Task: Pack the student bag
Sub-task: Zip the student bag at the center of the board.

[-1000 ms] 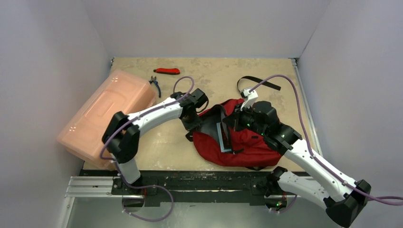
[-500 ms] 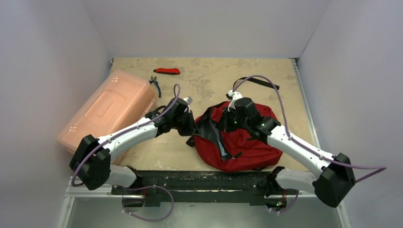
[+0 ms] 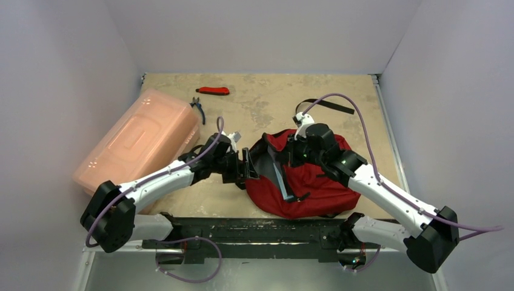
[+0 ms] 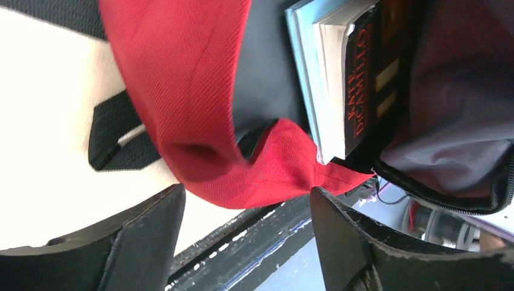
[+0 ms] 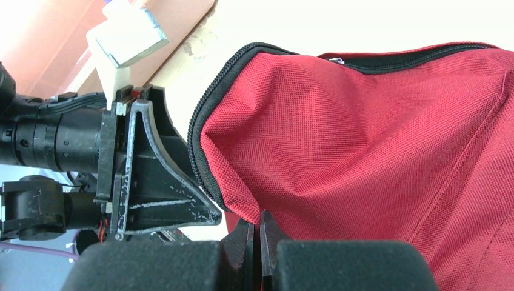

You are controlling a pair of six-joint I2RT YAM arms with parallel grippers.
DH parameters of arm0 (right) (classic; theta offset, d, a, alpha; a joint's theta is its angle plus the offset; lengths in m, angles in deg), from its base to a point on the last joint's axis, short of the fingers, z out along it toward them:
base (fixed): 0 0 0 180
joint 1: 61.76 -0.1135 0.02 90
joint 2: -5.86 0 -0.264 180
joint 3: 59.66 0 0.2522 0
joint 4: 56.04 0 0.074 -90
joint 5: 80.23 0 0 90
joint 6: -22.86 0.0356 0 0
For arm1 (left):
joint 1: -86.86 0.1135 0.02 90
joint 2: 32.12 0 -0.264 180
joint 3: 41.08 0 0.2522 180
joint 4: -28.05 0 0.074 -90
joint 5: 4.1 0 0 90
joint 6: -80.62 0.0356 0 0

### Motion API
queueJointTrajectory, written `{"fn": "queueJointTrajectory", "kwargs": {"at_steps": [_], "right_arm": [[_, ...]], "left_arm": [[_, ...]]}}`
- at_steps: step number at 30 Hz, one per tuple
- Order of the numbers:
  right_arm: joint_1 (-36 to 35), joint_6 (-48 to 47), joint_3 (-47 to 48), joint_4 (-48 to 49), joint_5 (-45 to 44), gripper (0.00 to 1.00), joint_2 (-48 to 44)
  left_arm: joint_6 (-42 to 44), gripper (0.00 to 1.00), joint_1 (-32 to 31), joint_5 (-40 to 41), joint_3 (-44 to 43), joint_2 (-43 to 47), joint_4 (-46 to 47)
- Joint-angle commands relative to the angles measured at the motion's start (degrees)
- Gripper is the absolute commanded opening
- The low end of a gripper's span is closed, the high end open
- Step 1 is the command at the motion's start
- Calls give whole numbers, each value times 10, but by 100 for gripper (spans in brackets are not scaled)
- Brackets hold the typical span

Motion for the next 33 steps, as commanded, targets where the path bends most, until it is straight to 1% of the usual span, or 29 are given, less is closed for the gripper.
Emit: {"fn": "queueJointTrajectory", "kwargs": {"at_steps": [1, 4, 6, 11, 13, 16, 18, 19, 22, 25, 28, 33], "right_arm": [[1, -6, 25, 35, 13, 0, -5], [1, -9, 27, 37, 16, 0, -2], [1, -10, 26, 38, 16, 0, -1], [1, -6, 20, 42, 16, 0, -11], [1, -4, 15, 45, 15, 0, -16], [1, -3, 14, 47, 15, 0, -22], [1, -3, 13, 49, 15, 0, -26], [1, -3, 12, 50, 15, 0, -28], [1, -3, 10, 57, 17, 0, -27], [1, -7, 14, 61, 24, 0, -20], [1, -10, 16, 66, 28, 0, -16], [1, -14, 13, 67, 29, 0, -17]], "left_arm": [[-93, 77, -29, 80, -49, 18, -100], [-179, 78, -54, 100, -87, -12, -156], [-236, 78, -64, 95, -109, -34, -175], [-397, 78, -72, 100, -148, -74, -234], [-459, 79, -72, 92, -142, -87, -224], [-537, 79, -75, 95, -122, -98, -162], [-560, 80, -76, 93, -135, -115, -158], [-566, 79, -79, 90, -147, -125, -171], [-598, 73, -86, 77, -160, -156, -189], [-633, 68, -99, 54, -151, -193, -179], [-650, 66, -110, 40, -146, -230, -156], [-651, 66, -119, 24, -156, -284, -117]]}}
